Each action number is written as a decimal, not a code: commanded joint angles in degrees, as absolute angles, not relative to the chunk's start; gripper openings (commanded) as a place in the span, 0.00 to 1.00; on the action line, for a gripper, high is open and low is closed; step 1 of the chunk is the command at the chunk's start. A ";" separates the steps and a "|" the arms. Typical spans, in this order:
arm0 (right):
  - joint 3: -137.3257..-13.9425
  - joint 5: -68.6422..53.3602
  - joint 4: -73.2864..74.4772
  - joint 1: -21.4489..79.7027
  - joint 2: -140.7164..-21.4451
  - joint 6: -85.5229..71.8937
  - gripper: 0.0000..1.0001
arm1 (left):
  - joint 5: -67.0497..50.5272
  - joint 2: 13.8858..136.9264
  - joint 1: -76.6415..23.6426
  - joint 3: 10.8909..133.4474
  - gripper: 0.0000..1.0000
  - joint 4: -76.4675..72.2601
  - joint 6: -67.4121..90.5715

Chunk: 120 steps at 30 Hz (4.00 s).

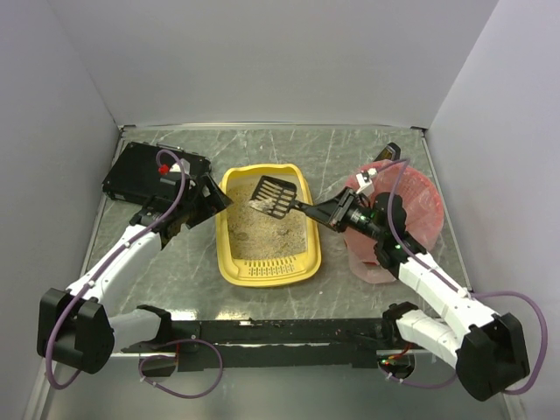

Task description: Clean the litter box

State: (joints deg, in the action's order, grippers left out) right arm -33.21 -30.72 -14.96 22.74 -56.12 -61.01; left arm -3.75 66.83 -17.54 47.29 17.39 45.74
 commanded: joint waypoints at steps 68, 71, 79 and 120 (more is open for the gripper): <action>-43.09 -35.17 -10.89 17.32 -56.68 -69.81 0.00 | -3.51 68.73 -17.40 50.44 0.97 15.46 46.23; -46.59 -39.72 -3.97 19.15 -57.75 -65.12 0.00 | -3.61 69.78 -17.40 51.50 0.97 17.22 44.65; -46.67 -38.31 -1.48 15.56 -54.22 -66.97 0.00 | -3.08 71.28 -17.31 51.77 0.97 15.99 45.35; -63.19 -35.96 48.25 -36.65 -38.06 -39.38 0.00 | -5.36 73.91 -16.08 50.80 0.97 10.63 43.51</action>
State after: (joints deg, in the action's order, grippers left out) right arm -60.90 -44.69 43.22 -36.27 -38.83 -43.53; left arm -4.47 73.65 -16.43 49.63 13.34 44.62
